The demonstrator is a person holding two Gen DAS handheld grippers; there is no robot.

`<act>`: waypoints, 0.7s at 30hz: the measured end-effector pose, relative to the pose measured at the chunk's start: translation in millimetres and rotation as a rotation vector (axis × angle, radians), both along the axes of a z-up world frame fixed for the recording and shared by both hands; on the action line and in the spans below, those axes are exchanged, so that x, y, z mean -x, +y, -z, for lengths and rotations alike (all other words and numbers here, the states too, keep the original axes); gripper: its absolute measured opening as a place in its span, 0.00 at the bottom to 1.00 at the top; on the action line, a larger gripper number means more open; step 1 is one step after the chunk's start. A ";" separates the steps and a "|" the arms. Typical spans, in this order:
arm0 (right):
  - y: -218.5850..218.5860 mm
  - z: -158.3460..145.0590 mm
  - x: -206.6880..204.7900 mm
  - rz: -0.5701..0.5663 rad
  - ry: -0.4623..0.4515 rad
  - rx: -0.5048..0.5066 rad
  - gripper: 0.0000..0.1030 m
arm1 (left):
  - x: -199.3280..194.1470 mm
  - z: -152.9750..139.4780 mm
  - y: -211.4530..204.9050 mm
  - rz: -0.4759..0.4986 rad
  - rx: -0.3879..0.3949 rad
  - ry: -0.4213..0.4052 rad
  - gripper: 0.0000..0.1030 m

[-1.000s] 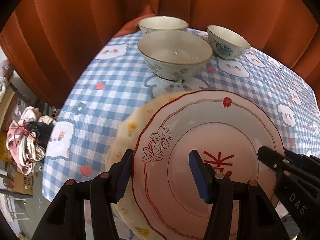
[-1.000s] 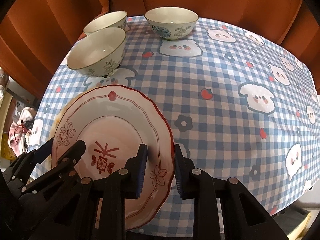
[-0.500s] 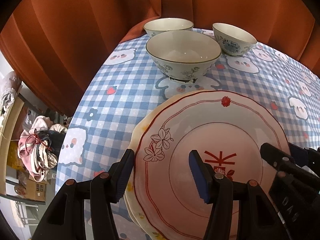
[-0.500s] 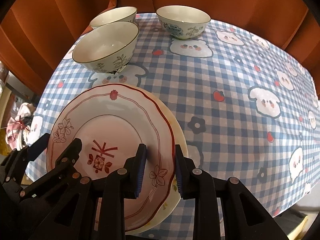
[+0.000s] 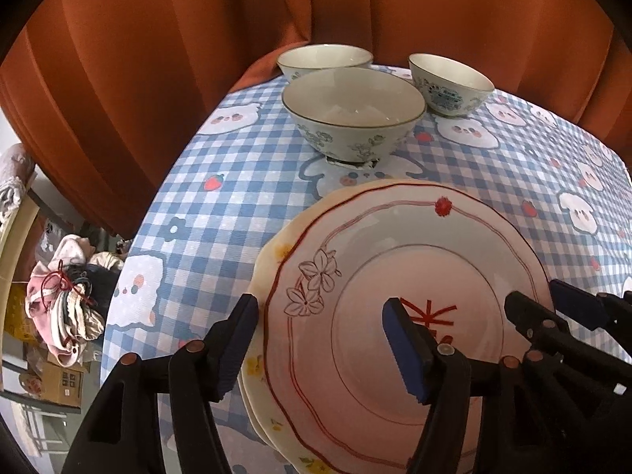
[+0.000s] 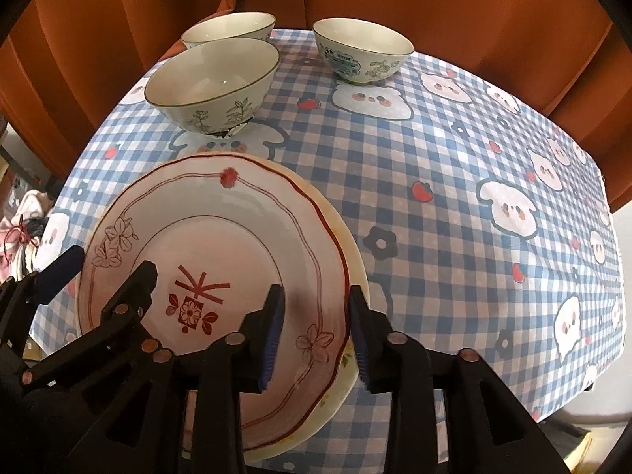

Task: Organize plates and bowls
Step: 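Open both grippers and pull back from the plate stack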

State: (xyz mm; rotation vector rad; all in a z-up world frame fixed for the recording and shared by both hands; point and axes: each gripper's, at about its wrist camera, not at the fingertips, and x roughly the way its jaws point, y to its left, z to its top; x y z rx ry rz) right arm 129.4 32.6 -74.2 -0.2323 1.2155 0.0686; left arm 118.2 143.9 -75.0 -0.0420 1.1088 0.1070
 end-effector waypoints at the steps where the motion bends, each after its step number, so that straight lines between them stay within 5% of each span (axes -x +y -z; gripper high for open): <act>1: -0.6 -0.1 0.3 0.003 0.000 -0.003 0.37 | -0.4 0.0 0.8 0.004 0.008 0.004 0.68; 7: -4.7 -5.4 -3.5 0.019 0.022 -0.037 0.42 | -7.5 -3.7 13.0 -0.021 0.076 0.037 0.73; 21: 1.9 -48.6 -60.8 0.009 -0.087 -0.122 0.61 | -69.8 -48.0 39.0 -0.047 0.052 -0.061 0.78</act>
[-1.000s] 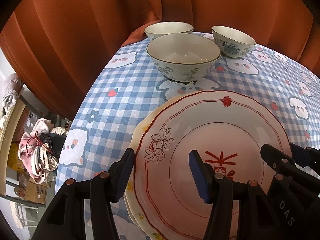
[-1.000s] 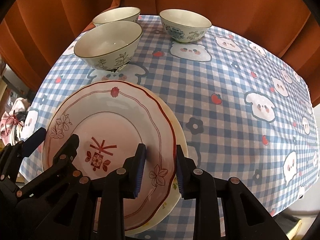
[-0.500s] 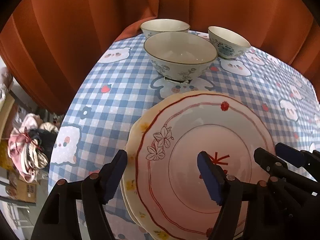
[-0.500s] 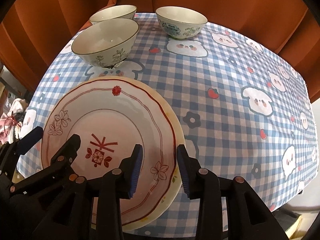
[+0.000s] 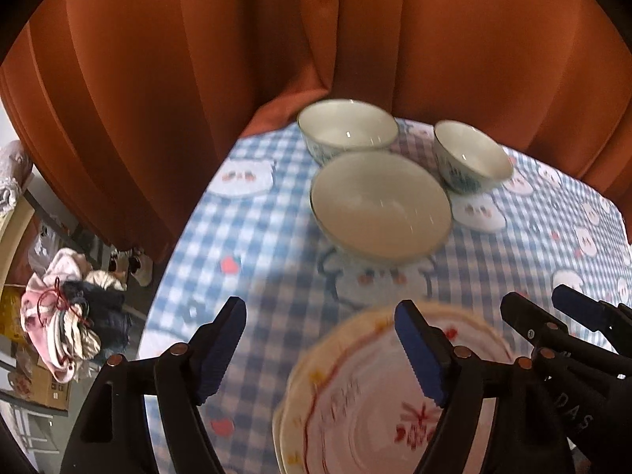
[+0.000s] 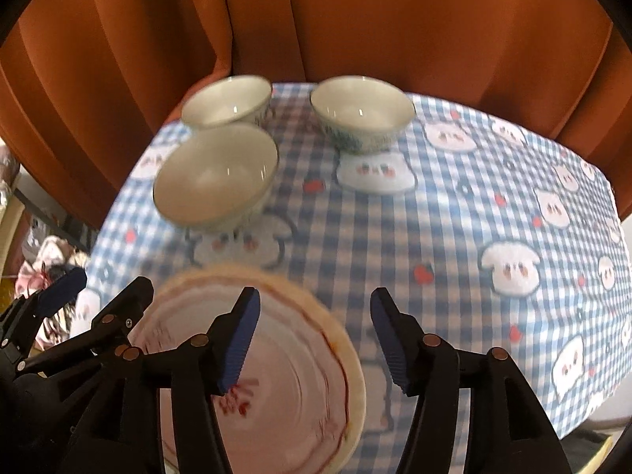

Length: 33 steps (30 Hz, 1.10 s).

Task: Organize plates and bowls
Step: 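Open both grippers and pull back from the plate stack, then move both grippers to the plain olive-rimmed plate and close on its rim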

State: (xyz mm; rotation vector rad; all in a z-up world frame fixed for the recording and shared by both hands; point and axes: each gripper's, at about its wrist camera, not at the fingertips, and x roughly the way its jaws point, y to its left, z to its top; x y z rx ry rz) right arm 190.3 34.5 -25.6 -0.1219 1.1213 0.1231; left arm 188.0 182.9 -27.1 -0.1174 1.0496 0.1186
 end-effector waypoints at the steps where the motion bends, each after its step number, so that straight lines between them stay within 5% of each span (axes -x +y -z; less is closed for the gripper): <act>1: 0.9 -1.1 -5.3 -0.001 -0.007 -0.004 0.62 | -7.9 -0.3 2.0 0.004 -0.004 0.001 0.79; 11: 11.9 -3.0 -75.0 -0.023 -0.039 -0.095 0.65 | -72.8 3.0 15.4 -0.010 -0.030 -0.014 0.80; 19: 18.9 20.7 -120.8 -0.013 -0.031 -0.119 0.64 | -105.0 35.6 11.7 -0.012 -0.018 0.032 0.68; 22: 23.4 31.0 -128.8 -0.026 -0.018 -0.124 0.54 | -110.2 46.1 9.3 -0.016 -0.020 0.045 0.66; 26: 32.6 45.8 -138.4 -0.055 0.019 -0.134 0.27 | -116.7 56.5 4.0 -0.013 -0.011 0.063 0.54; 33: 44.0 57.4 -142.3 -0.083 0.034 -0.139 0.16 | -123.8 62.2 10.0 -0.050 0.016 0.080 0.22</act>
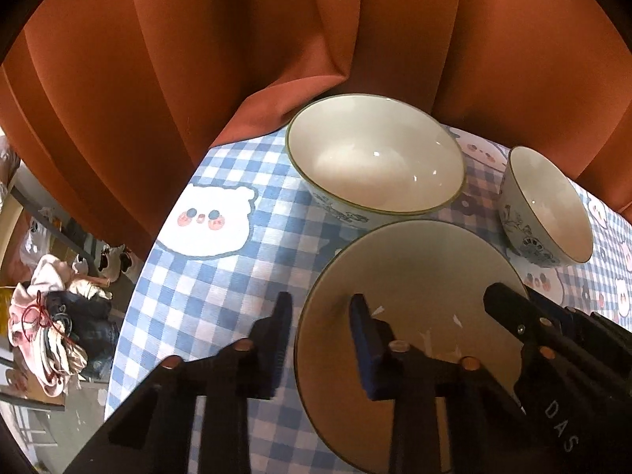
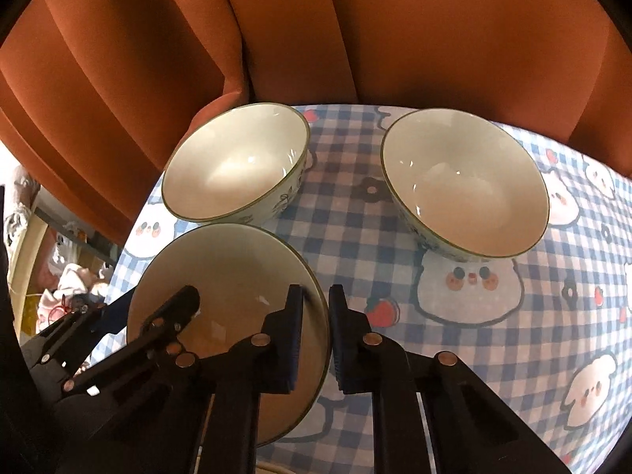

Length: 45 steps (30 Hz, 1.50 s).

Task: Organize plates and bowls
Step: 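Move both grippers to the plain olive-rimmed plate and close on its rim, then lift the plain plate and carry it toward the plate stack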

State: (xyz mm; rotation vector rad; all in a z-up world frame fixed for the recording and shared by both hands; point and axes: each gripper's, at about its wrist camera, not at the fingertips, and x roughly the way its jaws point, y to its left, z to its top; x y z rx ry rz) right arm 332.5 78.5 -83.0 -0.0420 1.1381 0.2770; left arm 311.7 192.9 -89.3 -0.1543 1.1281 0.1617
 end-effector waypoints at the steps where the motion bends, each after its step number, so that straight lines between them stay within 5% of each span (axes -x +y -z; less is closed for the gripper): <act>1: -0.2 0.2 -0.2 0.000 0.002 -0.002 0.16 | -0.3 -0.9 -1.1 0.005 -0.002 -0.002 0.22; 13: -12.5 -18.5 17.2 0.009 0.002 -0.011 0.15 | 10.7 -34.5 -17.3 0.044 -0.011 -0.055 0.22; 28: -67.0 -90.0 80.7 0.121 -0.119 0.011 0.15 | 57.8 -87.3 -77.5 0.180 0.019 -0.152 0.22; 45: -166.3 -103.9 166.0 0.238 -0.107 0.021 0.15 | 127.8 -88.8 -170.6 0.266 0.037 -0.116 0.22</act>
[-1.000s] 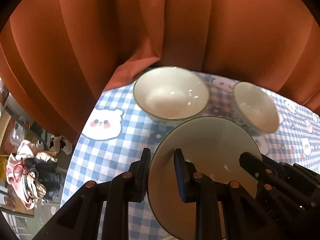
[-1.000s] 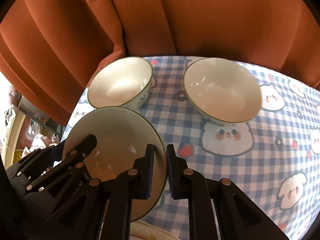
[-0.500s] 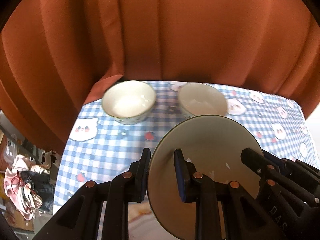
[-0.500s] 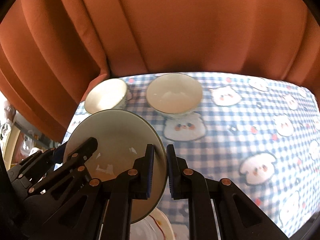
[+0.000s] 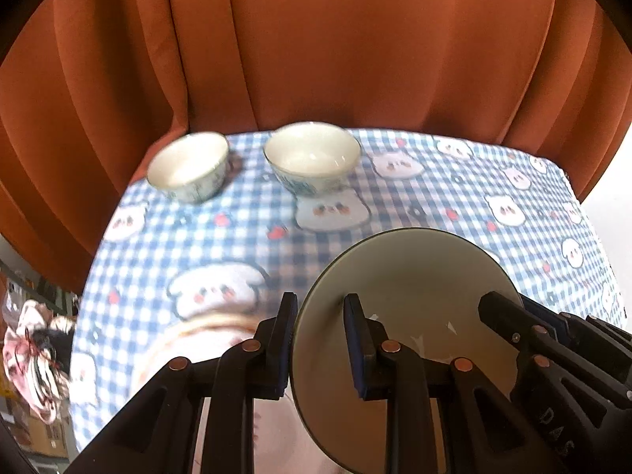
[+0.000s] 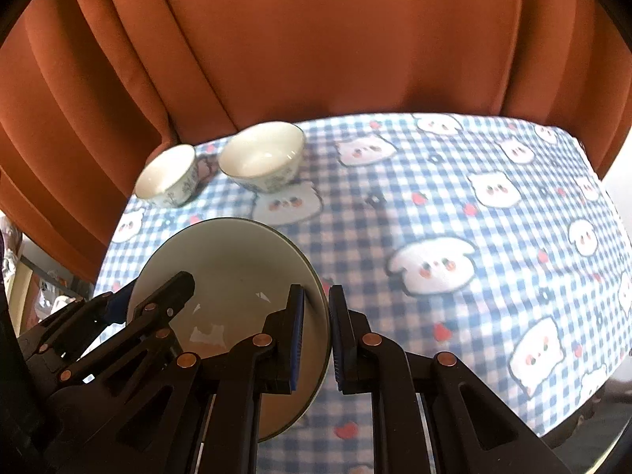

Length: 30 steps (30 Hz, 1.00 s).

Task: Organize plates and bowls
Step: 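Lift the plain plate and carry it toward the plate stack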

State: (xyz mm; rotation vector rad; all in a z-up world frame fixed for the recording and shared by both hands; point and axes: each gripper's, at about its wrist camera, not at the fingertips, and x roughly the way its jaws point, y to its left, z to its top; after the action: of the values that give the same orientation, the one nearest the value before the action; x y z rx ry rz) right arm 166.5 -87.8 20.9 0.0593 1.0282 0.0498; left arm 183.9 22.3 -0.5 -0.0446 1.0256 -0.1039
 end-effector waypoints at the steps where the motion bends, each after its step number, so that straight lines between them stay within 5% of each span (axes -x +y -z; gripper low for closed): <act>1: -6.7 2.4 3.7 0.000 0.010 -0.003 0.15 | 4.5 2.1 -6.9 0.005 -0.003 0.004 0.22; 22: -87.4 63.5 31.6 -0.100 0.138 -0.025 0.16 | 49.7 71.6 -77.7 -0.132 -0.027 0.146 0.22; 30: -96.3 71.6 22.3 -0.142 0.152 -0.032 0.16 | 48.4 68.2 -85.2 -0.162 -0.045 0.120 0.27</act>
State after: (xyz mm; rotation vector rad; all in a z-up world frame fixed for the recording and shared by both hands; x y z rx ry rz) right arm 144.2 -184.1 -50.7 0.0191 1.1823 0.1928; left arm 135.5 -62.9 -68.7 -0.0933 1.1393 0.0701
